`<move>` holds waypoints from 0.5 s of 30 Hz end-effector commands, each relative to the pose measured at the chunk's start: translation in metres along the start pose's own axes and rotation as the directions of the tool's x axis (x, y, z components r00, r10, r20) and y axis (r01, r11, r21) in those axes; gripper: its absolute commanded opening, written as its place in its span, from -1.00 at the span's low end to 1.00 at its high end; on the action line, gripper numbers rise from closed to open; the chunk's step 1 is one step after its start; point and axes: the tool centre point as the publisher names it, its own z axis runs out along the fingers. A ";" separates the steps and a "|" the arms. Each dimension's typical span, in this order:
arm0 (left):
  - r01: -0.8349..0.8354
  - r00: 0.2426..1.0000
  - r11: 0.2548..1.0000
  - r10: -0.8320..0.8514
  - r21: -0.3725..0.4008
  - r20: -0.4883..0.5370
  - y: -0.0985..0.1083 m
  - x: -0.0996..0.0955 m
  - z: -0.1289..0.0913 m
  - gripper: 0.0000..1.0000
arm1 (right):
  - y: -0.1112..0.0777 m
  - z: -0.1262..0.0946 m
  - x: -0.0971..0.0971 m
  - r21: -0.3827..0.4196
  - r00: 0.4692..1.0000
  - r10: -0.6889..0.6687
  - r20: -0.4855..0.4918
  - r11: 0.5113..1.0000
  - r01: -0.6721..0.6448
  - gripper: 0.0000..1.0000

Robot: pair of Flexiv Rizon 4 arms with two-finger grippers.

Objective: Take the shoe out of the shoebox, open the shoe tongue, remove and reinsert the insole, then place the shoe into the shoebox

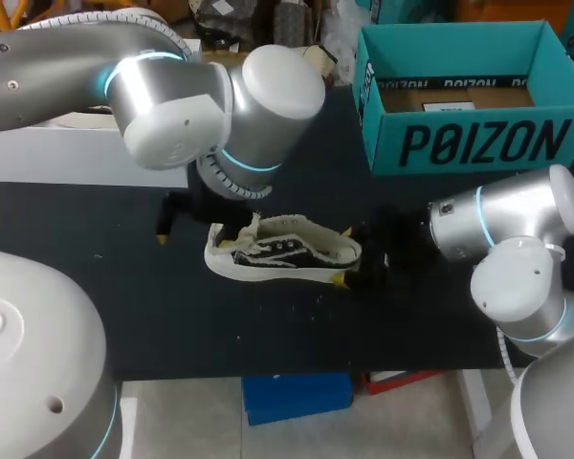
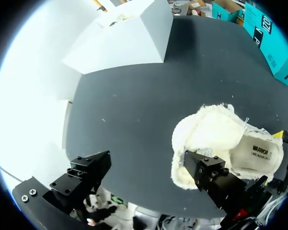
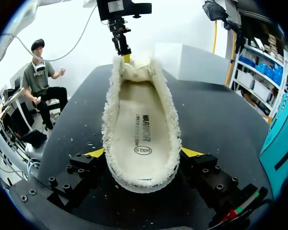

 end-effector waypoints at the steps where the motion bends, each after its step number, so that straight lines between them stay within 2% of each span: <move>1: -0.002 1.000 1.000 0.002 -0.008 -0.005 -0.001 -0.002 0.011 1.00 | -0.003 0.000 -0.001 0.002 1.000 0.002 0.001 1.000 -0.002 -1.00; 8: -0.007 1.000 1.000 0.007 -0.011 -0.007 -0.001 -0.002 0.011 1.00 | -0.003 0.000 -0.001 0.002 1.000 0.002 0.001 1.000 -0.002 -1.00; 15: -0.047 0.999 0.997 0.048 0.067 -0.008 0.002 0.000 -0.023 1.00 | -0.003 0.000 -0.001 0.002 1.000 0.002 0.001 1.000 -0.002 -1.00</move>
